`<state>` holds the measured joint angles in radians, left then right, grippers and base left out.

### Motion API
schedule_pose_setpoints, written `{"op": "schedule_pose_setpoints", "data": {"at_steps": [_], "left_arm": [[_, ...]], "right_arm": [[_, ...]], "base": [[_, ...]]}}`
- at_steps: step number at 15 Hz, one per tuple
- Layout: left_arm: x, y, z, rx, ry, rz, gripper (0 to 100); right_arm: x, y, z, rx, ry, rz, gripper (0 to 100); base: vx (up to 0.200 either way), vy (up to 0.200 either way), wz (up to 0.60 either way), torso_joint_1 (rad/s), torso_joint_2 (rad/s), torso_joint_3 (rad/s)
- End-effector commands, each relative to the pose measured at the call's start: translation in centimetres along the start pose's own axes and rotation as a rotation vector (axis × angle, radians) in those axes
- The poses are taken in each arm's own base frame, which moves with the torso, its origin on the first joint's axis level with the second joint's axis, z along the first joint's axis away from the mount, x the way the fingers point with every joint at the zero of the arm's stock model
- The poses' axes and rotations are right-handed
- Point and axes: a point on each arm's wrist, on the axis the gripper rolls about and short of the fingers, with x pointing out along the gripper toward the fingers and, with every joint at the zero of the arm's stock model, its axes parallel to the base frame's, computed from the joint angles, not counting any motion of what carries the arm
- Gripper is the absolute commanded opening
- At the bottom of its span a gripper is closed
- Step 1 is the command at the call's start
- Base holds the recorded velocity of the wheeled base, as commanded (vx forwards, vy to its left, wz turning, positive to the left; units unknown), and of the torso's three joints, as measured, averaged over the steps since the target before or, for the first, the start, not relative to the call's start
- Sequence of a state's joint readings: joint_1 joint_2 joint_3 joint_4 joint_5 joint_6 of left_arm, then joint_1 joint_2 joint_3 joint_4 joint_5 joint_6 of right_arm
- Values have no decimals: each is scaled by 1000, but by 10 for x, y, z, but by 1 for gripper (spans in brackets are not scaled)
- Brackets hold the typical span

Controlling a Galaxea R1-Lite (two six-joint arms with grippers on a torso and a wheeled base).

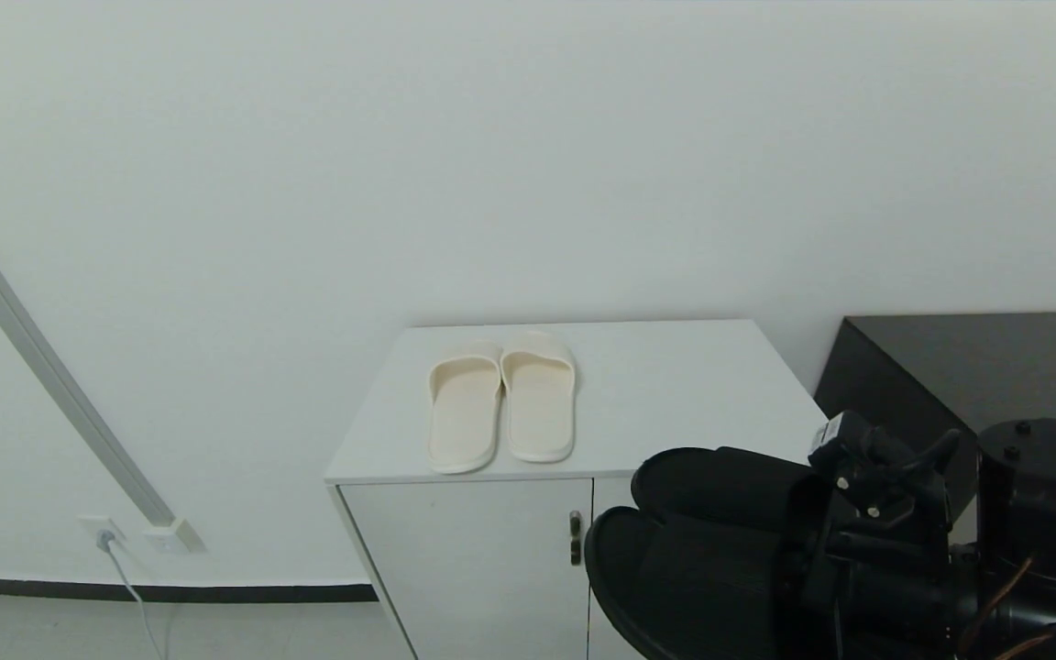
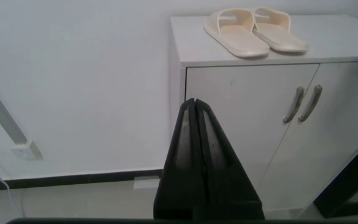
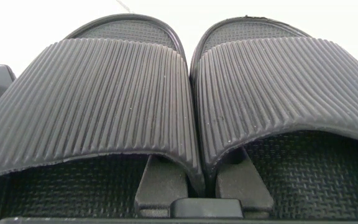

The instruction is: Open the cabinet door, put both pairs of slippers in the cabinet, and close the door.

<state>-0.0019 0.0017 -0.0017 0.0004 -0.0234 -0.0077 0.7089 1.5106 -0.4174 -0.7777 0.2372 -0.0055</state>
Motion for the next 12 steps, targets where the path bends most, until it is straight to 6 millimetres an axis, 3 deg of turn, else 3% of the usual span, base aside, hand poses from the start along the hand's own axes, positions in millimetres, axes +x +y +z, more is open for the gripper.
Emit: {"op": "schedule_pose_setpoints", "data": {"at_steps": [1,7,8,12], "left_arm": [[0,0,0,0,1,1,0],[0,0,0,6,1,-1,0],[0,0,0,5,3,-1,100],[0,0,0,-6,1,4,100]], "right_arm": [[0,0,0,-1,1,2,0],[-4,2,0,-22,-19,1,0],[-4,2,0,-22,-19,3,0],[-4,2,1,-24,-26,4,0]], "base": [[0,0,0,-163,378,207],[0,0,0,-188,430,242],[0,0,0,-232,554,315],[0,0,0,-220,548,317]]}}
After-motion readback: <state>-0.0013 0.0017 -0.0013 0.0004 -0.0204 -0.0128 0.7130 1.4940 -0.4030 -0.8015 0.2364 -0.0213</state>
